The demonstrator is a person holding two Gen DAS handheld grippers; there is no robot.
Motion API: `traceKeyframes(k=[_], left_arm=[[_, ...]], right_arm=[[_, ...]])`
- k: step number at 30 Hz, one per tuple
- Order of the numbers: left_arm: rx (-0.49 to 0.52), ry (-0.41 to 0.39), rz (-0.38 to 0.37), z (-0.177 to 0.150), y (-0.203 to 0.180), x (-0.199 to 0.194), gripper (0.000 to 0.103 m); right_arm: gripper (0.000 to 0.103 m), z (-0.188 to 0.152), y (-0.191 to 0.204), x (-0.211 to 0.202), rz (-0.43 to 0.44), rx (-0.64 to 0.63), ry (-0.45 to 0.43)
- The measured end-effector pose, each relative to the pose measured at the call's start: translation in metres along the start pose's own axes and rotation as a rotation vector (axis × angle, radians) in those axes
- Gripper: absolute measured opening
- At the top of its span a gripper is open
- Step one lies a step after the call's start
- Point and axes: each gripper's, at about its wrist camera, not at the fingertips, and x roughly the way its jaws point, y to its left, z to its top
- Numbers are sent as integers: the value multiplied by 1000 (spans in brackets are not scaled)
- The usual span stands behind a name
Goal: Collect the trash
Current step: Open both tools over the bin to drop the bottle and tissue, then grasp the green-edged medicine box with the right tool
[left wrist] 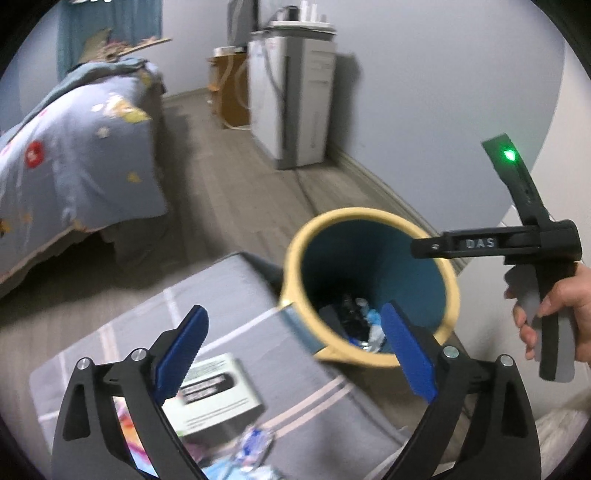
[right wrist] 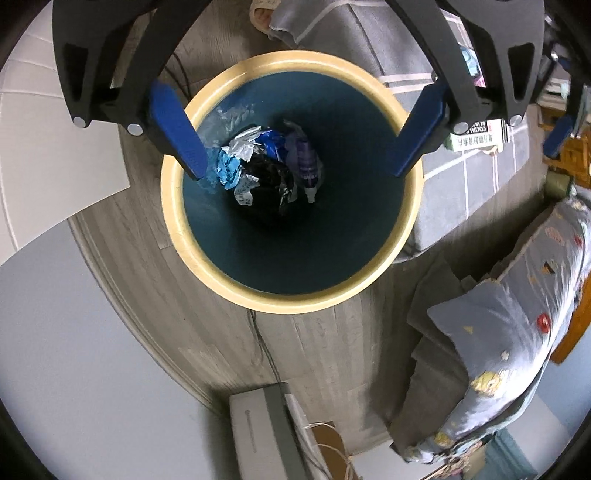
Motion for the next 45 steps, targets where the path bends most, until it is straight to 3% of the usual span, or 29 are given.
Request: traceKeyframes(k=[11,19,27,41,45], left_arm=[[-99,-4,176,-30,83,-48,95],[-144,33,253,-62,131,-70,95],[-189,57,295,-88,169,-84,95],[-286,54,311,-110,222,-104,95],[-314,58,312,-114,232,-107,95]], right_arm=[[97,-17,77,-1,21,-133,16],[97,-37,142,13,24,-252,54],[97,-60,194,36,-1,-379,100],[97,-126,272,88,-104,-746,208],[97,-142,290,99,-162,-864,184]])
